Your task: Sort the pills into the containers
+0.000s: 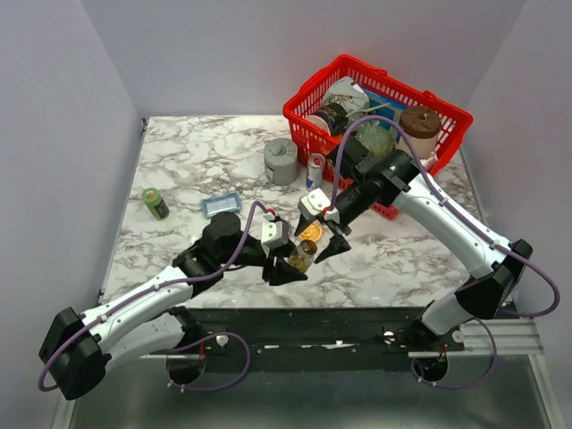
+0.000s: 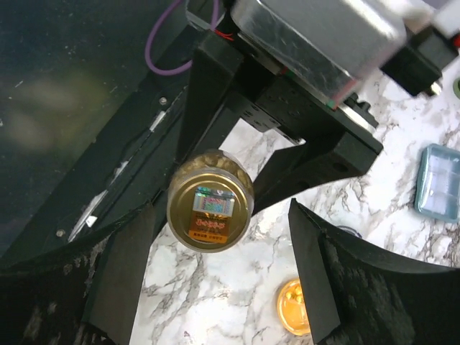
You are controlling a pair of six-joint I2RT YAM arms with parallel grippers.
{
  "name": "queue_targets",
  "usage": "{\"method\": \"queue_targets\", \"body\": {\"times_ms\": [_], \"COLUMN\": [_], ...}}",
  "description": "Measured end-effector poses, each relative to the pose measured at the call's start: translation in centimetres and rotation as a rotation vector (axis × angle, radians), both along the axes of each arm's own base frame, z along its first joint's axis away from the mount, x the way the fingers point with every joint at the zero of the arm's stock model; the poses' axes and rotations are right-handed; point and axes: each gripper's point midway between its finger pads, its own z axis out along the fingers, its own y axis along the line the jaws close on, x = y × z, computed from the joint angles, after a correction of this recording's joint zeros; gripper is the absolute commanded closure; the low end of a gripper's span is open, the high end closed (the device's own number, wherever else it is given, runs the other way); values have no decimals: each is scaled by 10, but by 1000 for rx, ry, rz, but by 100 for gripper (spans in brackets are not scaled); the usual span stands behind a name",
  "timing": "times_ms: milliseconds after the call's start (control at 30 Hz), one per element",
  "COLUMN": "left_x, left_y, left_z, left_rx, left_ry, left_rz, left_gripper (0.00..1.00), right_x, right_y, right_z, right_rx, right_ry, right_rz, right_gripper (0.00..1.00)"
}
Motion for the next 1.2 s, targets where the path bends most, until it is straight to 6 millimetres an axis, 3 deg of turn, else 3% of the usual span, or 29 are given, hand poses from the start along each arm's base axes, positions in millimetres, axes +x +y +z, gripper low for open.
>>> {"method": "queue_targets", "body": {"times_ms": [300,433,600,767,867,900,1000,1033,1200], "left_x": [2,4,21,50,67,70,77,80,71], "left_y": [0,0,8,17,19,19,18,17,16], "left_z": [-12,-12,-21,-35,-40,-40,-31,-22,-4], "left_rx": [37,38,42,43,46,41,3,-29,-83], "left_ry": [20,22,36,47,69,72,63,46,11], "left_rz": [-3,13,167,376,476,494,517,521,457], "left_gripper": [100,100,100,100,100,100,100,100,100], "right_x": [-10,-9,11,46,64,68,71,69,58], "right_y": [0,1,9,15,19,21,24,24,18], "right_z": [0,-2,-14,-32,-36,-35,-29,-27,2], "right_rx": [-18,-37,-92,-151,-150,-145,-131,-130,-54], "right_ry": [38,74,134,227,279,295,339,352,288], "right_rz": [7,-29,-216,-577,-729,-759,-785,-775,-627], "right_gripper": [58,60,67,68,54,37,6,1,0]}}
